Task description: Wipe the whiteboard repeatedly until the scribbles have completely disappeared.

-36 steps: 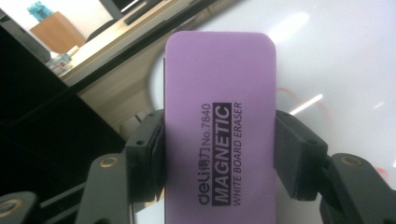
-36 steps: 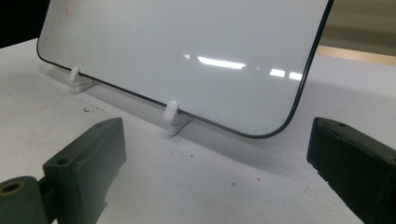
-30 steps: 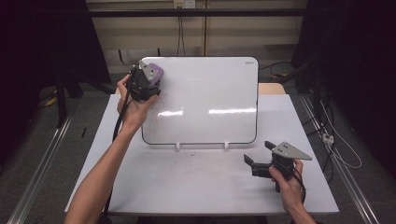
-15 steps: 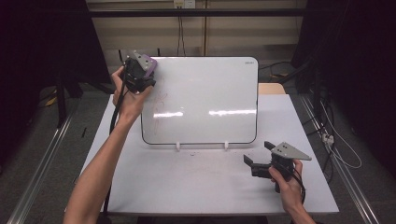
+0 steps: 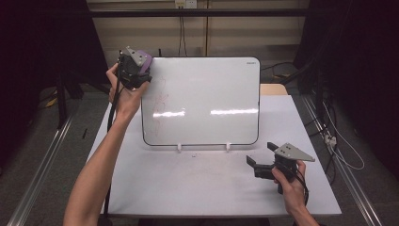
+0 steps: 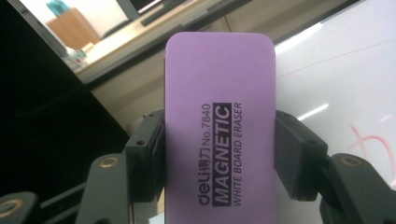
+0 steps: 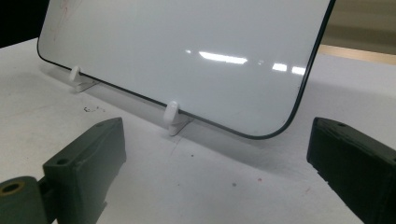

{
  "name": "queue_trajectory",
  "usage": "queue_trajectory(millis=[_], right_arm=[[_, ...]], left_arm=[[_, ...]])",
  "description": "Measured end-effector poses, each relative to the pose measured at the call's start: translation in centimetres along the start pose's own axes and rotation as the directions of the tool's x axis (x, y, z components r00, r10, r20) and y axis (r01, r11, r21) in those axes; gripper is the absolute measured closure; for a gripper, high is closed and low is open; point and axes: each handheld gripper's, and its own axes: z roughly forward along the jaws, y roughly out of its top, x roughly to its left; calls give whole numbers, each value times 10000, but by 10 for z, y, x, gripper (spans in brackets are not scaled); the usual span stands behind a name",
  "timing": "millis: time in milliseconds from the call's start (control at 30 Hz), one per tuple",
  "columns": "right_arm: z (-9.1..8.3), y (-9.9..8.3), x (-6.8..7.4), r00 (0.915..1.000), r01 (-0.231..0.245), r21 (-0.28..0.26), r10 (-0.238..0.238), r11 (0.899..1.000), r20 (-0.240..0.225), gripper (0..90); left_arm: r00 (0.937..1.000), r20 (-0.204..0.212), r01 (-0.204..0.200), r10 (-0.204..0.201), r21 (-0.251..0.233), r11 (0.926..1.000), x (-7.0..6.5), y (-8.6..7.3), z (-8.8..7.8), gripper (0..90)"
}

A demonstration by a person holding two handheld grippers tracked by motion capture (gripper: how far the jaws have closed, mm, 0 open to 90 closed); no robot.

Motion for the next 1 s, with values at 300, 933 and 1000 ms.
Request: queue_trajectory(millis=[300, 933, 1000], right_arm=[[1, 0, 2, 10000, -5, 29, 5, 10000, -59, 43], [0, 0, 2, 9999, -11, 35, 11, 10000, -121, 43], [0, 0, 2, 9999, 6, 29, -6, 10000, -113, 42]], left_arm=[[9939, 496, -983, 989, -138, 9951, -37, -7, -6, 414], [9959, 844, -285, 327, -504, 9983, -18, -7, -5, 413], [9962, 825, -230, 270, -497, 9985, -17, -8, -3, 413]])
